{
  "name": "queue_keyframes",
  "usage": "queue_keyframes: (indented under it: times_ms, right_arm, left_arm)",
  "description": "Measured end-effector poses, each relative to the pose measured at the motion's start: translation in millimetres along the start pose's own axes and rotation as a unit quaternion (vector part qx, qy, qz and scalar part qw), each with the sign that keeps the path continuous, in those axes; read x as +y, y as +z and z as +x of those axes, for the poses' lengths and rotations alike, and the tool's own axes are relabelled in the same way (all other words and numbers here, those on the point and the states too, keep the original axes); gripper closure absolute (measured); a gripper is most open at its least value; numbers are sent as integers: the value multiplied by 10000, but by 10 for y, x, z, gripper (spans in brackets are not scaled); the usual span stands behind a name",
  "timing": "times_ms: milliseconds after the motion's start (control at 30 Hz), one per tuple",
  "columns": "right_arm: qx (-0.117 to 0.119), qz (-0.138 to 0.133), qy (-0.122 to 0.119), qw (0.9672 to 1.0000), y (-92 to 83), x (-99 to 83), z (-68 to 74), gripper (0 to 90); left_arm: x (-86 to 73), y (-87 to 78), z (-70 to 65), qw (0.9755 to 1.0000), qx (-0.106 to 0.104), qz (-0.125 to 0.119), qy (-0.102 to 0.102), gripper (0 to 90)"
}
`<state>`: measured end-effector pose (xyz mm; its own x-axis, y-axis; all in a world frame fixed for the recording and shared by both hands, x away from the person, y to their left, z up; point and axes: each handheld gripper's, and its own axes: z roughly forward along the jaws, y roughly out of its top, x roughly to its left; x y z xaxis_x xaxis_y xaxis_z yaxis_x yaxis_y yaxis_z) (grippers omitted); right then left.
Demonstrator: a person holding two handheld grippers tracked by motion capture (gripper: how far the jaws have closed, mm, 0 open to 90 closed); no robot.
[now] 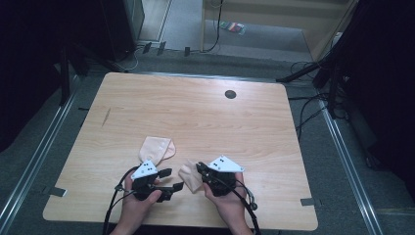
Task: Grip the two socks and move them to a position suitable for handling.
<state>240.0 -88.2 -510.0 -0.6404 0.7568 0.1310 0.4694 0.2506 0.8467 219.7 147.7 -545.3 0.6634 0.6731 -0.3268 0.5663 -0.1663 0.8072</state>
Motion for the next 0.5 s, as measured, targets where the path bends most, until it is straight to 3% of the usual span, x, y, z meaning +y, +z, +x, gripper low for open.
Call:
queue_keyframes:
  times_ms: [133,200,400,467,500]
  right_arm:
    - [49,-100,123,9999,-44,103,45,876]
    - [61,-143,162,9997,-59,146,78,876]
    - [183,-445,240,9986,-173,319,246,875]
    - [293,-557,228,9978,-214,361,296,875]
    - [293,-557,228,9978,-214,361,296,875]
  left_arm:
    - [-15,109,-151,9997,245,87,20,138]
    - [-16,173,-216,9990,420,120,-26,138]
    - [12,297,-327,9976,603,319,-115,148]
    - [20,303,-353,9975,651,249,-112,199]
    - [27,301,-366,9967,782,198,-61,199]
